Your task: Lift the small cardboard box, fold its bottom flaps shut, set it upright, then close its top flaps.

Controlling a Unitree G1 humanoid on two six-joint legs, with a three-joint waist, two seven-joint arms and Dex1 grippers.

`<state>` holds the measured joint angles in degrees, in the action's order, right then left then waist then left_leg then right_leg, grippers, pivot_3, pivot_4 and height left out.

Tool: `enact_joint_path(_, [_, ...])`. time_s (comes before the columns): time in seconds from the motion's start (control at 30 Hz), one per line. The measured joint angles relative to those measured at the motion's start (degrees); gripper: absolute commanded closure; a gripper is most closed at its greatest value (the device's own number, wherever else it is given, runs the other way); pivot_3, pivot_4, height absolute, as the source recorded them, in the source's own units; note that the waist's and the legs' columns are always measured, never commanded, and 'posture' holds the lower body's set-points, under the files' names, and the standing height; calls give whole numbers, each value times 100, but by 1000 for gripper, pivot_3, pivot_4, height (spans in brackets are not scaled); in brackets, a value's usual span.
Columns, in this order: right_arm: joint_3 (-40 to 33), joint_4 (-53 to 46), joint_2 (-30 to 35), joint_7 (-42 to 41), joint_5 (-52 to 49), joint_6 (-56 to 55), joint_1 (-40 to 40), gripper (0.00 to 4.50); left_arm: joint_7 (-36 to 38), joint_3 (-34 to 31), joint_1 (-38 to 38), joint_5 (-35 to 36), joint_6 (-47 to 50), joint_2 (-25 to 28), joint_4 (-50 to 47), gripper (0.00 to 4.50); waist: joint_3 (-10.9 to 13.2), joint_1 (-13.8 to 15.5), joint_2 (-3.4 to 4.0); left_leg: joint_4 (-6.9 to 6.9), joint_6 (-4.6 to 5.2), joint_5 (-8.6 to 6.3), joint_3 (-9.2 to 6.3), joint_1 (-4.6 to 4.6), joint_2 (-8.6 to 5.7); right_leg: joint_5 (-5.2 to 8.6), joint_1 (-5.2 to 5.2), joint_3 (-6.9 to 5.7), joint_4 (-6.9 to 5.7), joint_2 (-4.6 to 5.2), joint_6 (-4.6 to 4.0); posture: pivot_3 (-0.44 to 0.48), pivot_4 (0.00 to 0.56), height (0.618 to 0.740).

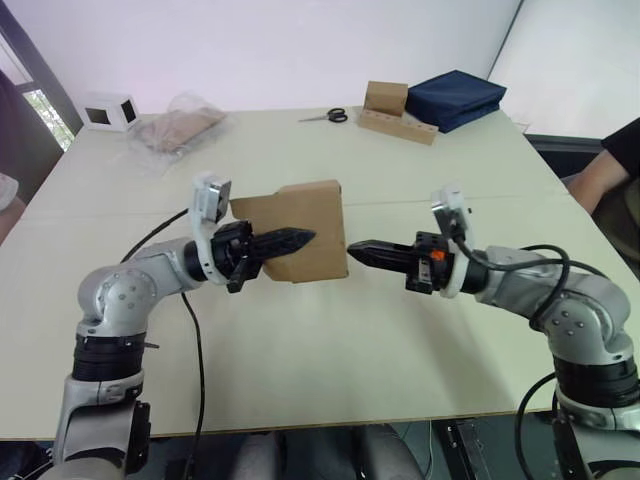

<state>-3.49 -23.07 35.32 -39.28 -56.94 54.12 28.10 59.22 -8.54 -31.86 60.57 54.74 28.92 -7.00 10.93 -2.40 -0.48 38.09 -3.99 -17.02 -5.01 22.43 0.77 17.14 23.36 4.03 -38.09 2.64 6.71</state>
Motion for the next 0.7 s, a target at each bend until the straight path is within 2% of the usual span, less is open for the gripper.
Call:
enact_joint_path(0.23, [10,-25,-29,34,41,7,4,4461,-4,0,22,-2,0,25,0,4500,0,4,0,0,0,0,0,0,0,0,0,0,0,0,0,0,150,740])
enact_joint_path(0.37, [-117,-46,288,-65,46,12,-25,4461,80,14,7,-58,-22,233,-7,4500,0,5,0,0,0,0,0,0,-1,0,0,0,1,0,0,0,150,740])
enact_joint_path(0.47, [-277,-48,555,-149,79,3,-184,4461,534,385,-52,-660,-439,743,-19,4500,0,5,0,-2,0,0,2,0,-1,0,0,0,2,-1,0,0,150,740])
enact_joint_path(0.53, [-381,-46,683,-203,177,-7,-331,4461,837,842,-196,-1307,-796,1071,17,4500,0,18,0,-3,0,0,3,0,-2,0,-1,0,3,-1,0,0,150,740])
enact_joint_path(0.7, [-394,-57,669,-256,237,-101,-460,4461,1208,1697,-751,-2402,-1307,1436,216,4500,2,15,-2,-5,1,0,3,0,-1,1,-1,0,4,-4,0,0,150,740])
